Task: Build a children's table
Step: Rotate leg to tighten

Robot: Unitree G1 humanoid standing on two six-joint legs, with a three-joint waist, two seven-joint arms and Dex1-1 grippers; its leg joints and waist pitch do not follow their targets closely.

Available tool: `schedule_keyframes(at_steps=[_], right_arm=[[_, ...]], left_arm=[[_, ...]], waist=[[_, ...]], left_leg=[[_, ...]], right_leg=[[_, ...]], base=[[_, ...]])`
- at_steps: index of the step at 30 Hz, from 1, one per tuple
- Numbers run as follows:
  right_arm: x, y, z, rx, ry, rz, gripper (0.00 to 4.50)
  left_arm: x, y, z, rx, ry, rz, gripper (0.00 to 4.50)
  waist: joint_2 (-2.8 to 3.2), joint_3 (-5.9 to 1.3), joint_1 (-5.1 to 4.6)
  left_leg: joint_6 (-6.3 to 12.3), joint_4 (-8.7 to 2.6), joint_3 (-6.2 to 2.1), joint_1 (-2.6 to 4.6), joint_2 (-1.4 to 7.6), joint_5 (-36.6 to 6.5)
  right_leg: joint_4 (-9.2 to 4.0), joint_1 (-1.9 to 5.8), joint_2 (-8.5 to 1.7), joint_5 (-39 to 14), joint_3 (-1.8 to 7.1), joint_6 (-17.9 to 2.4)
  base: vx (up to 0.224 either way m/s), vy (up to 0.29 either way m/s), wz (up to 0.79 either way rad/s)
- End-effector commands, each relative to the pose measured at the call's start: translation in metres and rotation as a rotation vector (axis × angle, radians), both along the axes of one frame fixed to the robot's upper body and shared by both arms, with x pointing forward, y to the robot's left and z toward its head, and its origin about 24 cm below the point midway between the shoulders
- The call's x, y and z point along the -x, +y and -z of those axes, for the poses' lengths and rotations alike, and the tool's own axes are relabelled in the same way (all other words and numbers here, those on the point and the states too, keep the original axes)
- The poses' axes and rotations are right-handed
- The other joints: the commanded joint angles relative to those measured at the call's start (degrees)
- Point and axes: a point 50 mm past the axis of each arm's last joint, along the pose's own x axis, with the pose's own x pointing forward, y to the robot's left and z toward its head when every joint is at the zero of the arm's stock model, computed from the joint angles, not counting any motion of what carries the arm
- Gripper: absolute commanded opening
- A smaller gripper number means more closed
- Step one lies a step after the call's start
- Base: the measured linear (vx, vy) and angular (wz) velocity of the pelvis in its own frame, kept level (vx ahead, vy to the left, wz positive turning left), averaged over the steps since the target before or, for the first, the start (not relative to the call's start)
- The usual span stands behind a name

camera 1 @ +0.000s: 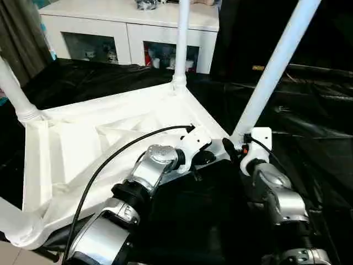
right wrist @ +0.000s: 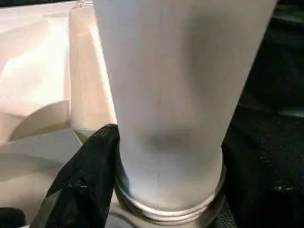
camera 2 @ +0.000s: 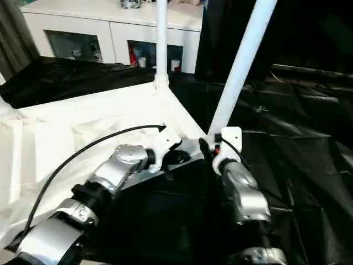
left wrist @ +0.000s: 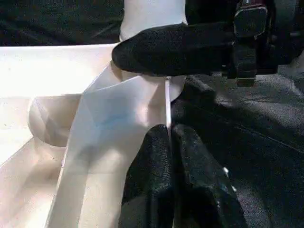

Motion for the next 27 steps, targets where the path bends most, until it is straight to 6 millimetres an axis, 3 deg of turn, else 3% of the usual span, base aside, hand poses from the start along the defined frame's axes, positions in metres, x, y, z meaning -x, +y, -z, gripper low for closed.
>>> schedule_keyframes(at_steps=[1,3,4,9,10,15,16,17,20,22,27], right_arm=[[0.007,0.022,0.011,-0.001,0.043,-0.1,2.7],[0.007,0.02,0.01,-0.03,0.038,-0.102,2.7],[0.007,0.019,0.008,-0.06,0.035,-0.096,3.05],[0.005,0.014,0.001,-0.052,0.01,-0.15,3.49],[0.005,0.013,-0.001,-0.037,0.001,-0.177,3.49],[0.014,0.002,-0.014,0.013,-0.029,-0.392,3.49],[0.018,-0.001,-0.016,0.036,-0.029,-0.452,3.49],[0.021,-0.004,-0.018,0.057,-0.029,-0.496,3.49],[0.035,-0.014,-0.022,0.096,0.004,-0.657,3.49],[0.041,-0.019,-0.022,0.108,0.034,-0.723,3.49],[0.051,-0.026,-0.026,0.149,0.089,-0.843,3.49]], left_arm=[[-0.004,-0.002,-0.006,0.038,-0.05,-0.029,0.0],[-0.003,0.001,-0.004,0.032,-0.046,-0.007,0.0],[-0.002,0.002,-0.003,0.027,-0.044,0.0,0.0],[0.0,0.013,-0.002,0.029,-0.036,0.059,0.0],[0.0,0.016,-0.001,0.029,-0.031,0.069,0.0],[0.006,0.036,0.0,0.033,-0.008,0.178,0.0],[0.008,0.041,0.0,0.036,0.003,0.207,0.0],[0.01,0.045,0.0,0.036,0.012,0.224,0.0],[0.013,0.061,-0.003,0.02,0.031,0.286,0.0],[0.014,0.067,-0.005,0.036,0.047,0.31,0.0],[0.019,0.078,-0.011,0.05,0.084,0.369,0.0]], waist=[[-0.66,-3.05,-0.1],[-0.74,-3.01,-0.14],[-0.71,-3.0,-0.14],[-0.85,-3.08,-0.19],[-0.56,-3.0,-0.26],[-0.66,-2.92,-0.22],[-0.35,-2.91,-0.28],[-0.37,-2.92,-0.26],[-0.2,-2.98,0.02],[-0.55,-2.91,0.14],[-0.57,-2.86,0.3]], left_leg=[[2.12,-3.99,-1.05,0.53,1.87,-12.8],[2.08,-4.06,-1.07,0.63,1.89,-13.8],[2.09,-4.09,-1.09,0.62,1.91,-14.0],[2.6,-4.07,-1.08,0.34,1.9,-12.9],[2.61,-4.15,-1.1,0.36,1.94,-12.8],[3.1,-4.17,-1.09,0.39,2.12,-13.2],[3.43,-4.15,-1.11,0.31,2.12,-13.3],[3.36,-4.1,-1.04,0.46,2.2,-13.3],[3.54,-4.11,-1.11,0.41,2.3,-13.2],[4.06,-4.07,-1.0,0.48,2.43,-13.1],[3.91,-4.02,-0.93,0.58,2.48,-12.7]], right_leg=[[-4.82,2.17,-2.74,-14.5,1.86,-9.6],[-5.0,2.06,-2.72,-16.0,1.85,-9.2],[-5.01,2.08,-2.79,-16.4,1.87,-9.1],[-4.77,2.26,-2.8,-14.5,1.86,-9.6],[-4.82,2.23,-2.77,-14.3,1.84,-9.8],[-4.83,2.51,-2.73,-14.4,1.89,-9.9],[-4.7,2.51,-2.71,-13.7,1.9,-10.3],[-4.63,2.28,-2.71,-13.3,1.93,-10.6],[-4.36,2.53,-2.68,-11.5,1.93,-11.5],[-4.24,2.47,-2.74,-10.6,2.0,-12.2],[-4.12,2.36,-2.89,-10.6,2.0,-13.4]], base=[[0.0,0.0,0.0],[0.0,0.0,0.0],[0.0,0.0,0.0],[0.0,0.0,0.0],[0.0,0.0,0.0],[0.0,0.0,0.0],[0.0,0.0,0.0],[0.0,0.0,0.0],[0.0,0.0,0.0],[0.0,0.0,0.0],[0.0,0.0,0.0]])
